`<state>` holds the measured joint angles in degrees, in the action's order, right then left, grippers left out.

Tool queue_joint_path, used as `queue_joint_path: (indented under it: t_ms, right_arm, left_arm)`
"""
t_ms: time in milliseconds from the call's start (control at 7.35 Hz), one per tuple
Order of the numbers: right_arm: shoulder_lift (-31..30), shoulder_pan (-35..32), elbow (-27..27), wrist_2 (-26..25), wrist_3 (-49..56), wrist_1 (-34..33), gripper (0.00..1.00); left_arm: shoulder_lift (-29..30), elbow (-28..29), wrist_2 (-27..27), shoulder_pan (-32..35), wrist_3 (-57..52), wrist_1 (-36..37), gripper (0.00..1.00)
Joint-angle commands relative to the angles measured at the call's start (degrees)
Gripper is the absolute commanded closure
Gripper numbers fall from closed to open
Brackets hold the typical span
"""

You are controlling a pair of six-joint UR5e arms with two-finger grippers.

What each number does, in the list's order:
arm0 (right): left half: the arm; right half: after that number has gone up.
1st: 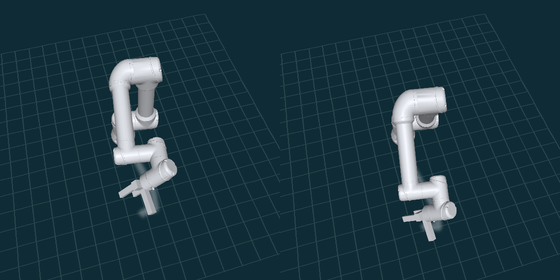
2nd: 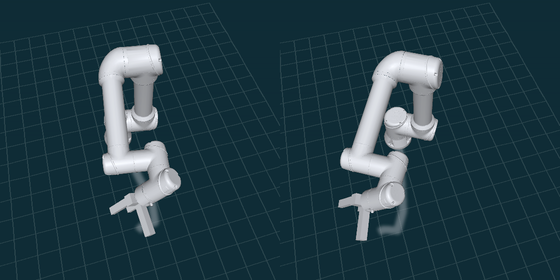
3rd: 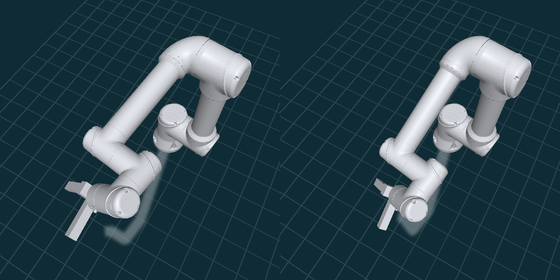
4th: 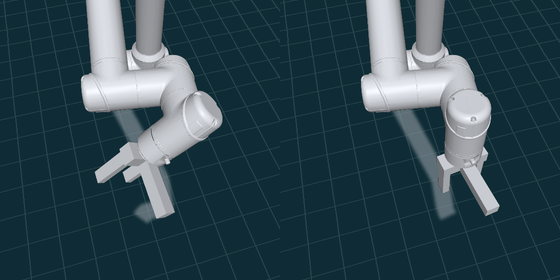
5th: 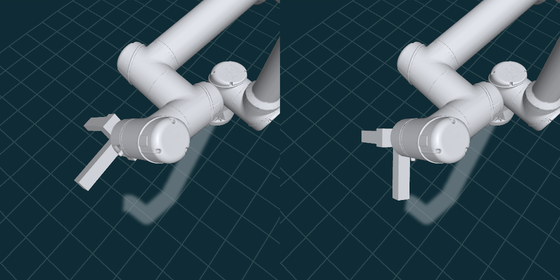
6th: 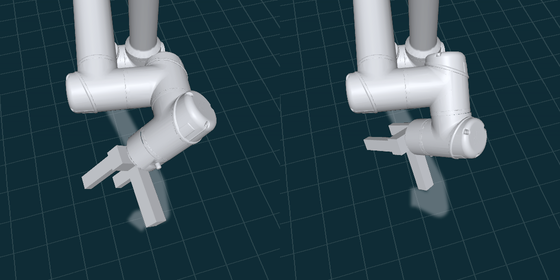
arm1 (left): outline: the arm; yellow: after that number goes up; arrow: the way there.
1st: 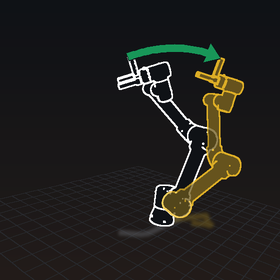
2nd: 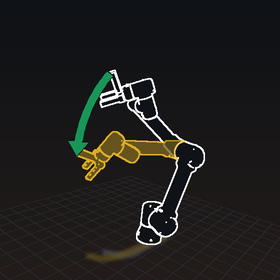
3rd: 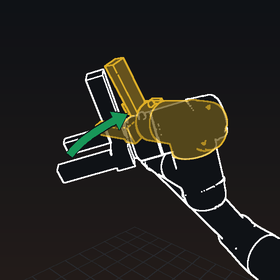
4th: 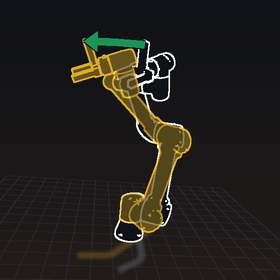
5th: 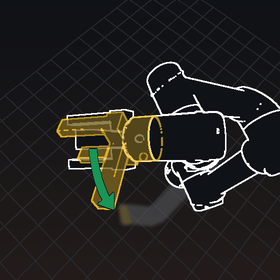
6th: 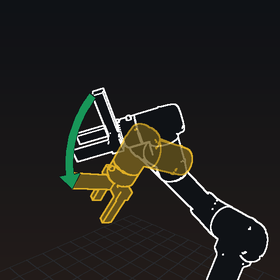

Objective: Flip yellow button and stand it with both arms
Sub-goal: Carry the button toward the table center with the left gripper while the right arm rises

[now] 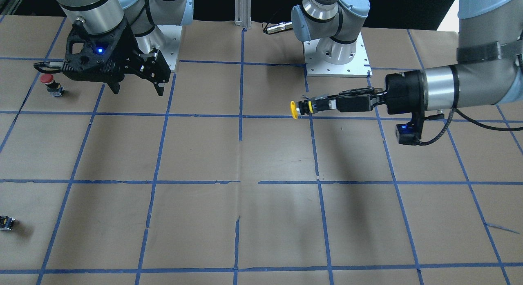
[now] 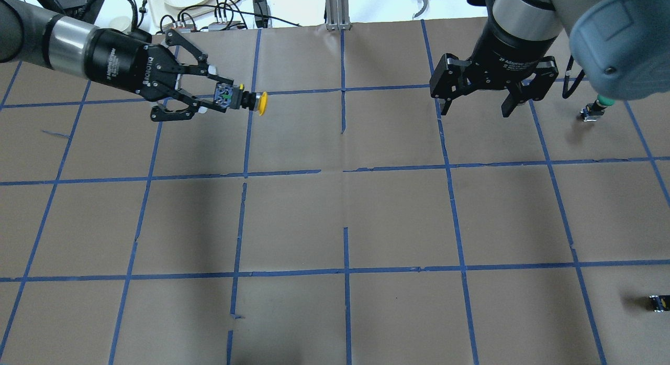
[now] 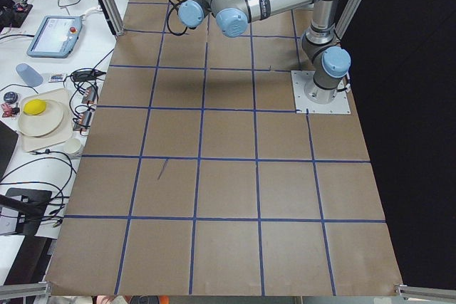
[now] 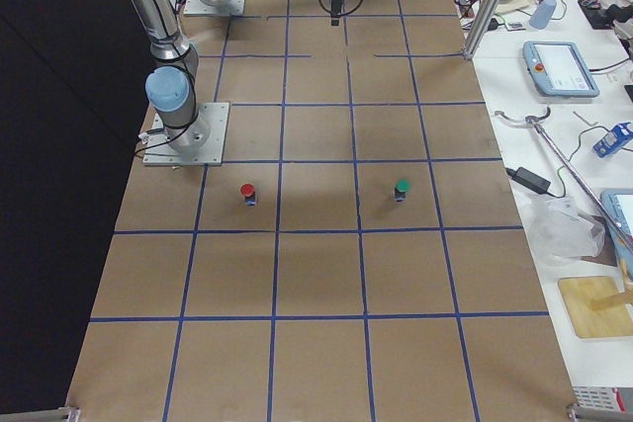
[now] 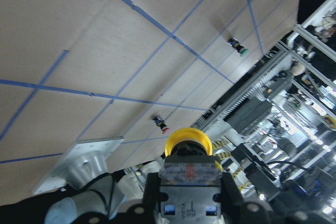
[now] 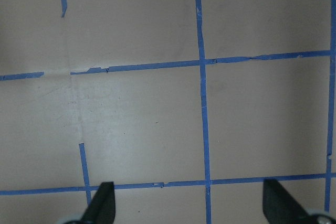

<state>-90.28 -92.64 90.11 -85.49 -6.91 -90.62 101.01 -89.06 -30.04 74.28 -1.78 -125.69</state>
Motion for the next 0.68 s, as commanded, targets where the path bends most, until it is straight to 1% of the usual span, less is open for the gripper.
queue_joint_path:
  t_ms: [0, 136, 272, 408, 544]
  right_arm:
    - [0.19, 4.63, 0.06, 10.20, -0.47, 0.52, 0.00]
    - [0.11, 9.54, 0.06, 16.86, -0.04, 1.49, 0.00]
    - [0.10, 13.67, 0.24, 25.37, 0.23, 4.02, 0.00]
    - [0.19, 15.37, 0.76, 32.77, 0.14, 7.09, 0.00]
    - [0.11, 15.65, 1.29, 39.10, -0.82, 10.69, 0.00]
  left_arm:
    - [0.50, -6.97, 15.21, 3.94, 1.16, -0.43, 1.00]
    - [0.94, -9.97, 19.19, 4.90, 1.25, -0.43, 1.00]
    - [0.85, -11.39, 21.58, 6.22, 1.25, -0.52, 1.00]
    - [0.85, -11.66, 25.52, 9.02, 1.25, -0.43, 1.00]
    - [0.77, -11.67, 30.08, 11.39, 1.34, -0.52, 1.00]
